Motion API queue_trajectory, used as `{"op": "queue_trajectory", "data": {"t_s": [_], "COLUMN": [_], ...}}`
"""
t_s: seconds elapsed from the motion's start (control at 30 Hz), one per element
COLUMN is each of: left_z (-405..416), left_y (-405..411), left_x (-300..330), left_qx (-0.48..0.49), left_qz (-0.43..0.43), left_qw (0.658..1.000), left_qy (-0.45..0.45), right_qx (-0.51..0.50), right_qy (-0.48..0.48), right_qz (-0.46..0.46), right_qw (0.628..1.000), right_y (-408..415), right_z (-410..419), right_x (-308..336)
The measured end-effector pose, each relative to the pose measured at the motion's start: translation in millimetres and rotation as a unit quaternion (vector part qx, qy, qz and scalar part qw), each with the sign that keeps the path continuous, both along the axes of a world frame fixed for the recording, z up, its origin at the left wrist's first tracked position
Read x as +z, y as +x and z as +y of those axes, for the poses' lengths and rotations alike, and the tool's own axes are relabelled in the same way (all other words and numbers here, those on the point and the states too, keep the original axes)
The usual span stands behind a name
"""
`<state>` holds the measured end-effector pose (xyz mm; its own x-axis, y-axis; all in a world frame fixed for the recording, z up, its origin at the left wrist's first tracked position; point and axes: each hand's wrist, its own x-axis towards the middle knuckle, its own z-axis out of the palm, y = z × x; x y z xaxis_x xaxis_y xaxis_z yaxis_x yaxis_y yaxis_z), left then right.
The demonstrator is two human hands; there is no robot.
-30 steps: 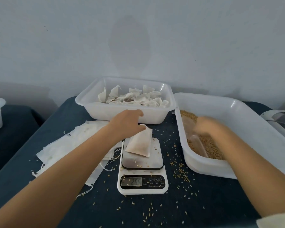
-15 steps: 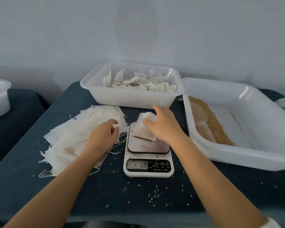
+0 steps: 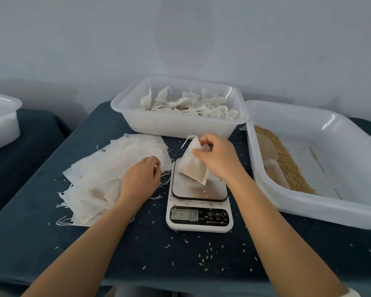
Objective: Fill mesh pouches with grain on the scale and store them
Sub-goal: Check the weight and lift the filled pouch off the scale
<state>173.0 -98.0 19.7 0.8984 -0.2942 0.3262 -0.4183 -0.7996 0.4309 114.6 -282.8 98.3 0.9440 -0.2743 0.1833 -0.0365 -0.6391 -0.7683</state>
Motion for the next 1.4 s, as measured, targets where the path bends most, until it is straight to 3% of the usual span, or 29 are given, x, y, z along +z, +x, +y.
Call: {"op": "queue_trajectory", "data": {"t_s": [0.2, 0.53, 0.77, 1.0, 1.17, 1.23, 1.4], "left_z": [-0.1, 0.2, 1.1, 0.9, 1.5, 1.9, 1.1], "left_y": [-2.1, -2.0, -1.8, -2.2, -2.6, -2.4, -1.4], "left_x": [0.6, -0.1, -1.5, -1.7, -1.2, -2.6, -3.4], "left_qx": [-0.007, -0.011, -0.012, -0.009, -0.012, -0.013, -0.010], "left_qz": [-0.010, -0.017, -0.020, -0.020, -0.017, -0.016, -0.011], "left_qw": [1.000, 1.000, 1.000, 1.000, 1.000, 1.000, 1.000], "left_qy": [0.002, 0.005, 0.005, -0.002, 0.002, 0.002, 0.010], "right_qx": [0.038, 0.054, 0.048, 0.096, 0.103, 0.103, 0.098], "right_qy": [0.034, 0.013, -0.051, -0.204, -0.238, -0.214, -0.046], "right_qz": [-0.108, -0.135, -0.130, 0.017, 0.051, 0.067, 0.062], "right_qw": [0.993, 0.989, 0.989, 0.974, 0.964, 0.969, 0.992], "right_y": [-16.1, -30.1, -28.1, -10.4, 19.9, 38.8, 95.8], "right_z": [7.8, 6.8, 2.9, -5.8, -17.9, -26.3, -47.7], "right_x": [26.2, 48.9, 56.5, 84.4, 117.9, 130.9, 143.8]}}
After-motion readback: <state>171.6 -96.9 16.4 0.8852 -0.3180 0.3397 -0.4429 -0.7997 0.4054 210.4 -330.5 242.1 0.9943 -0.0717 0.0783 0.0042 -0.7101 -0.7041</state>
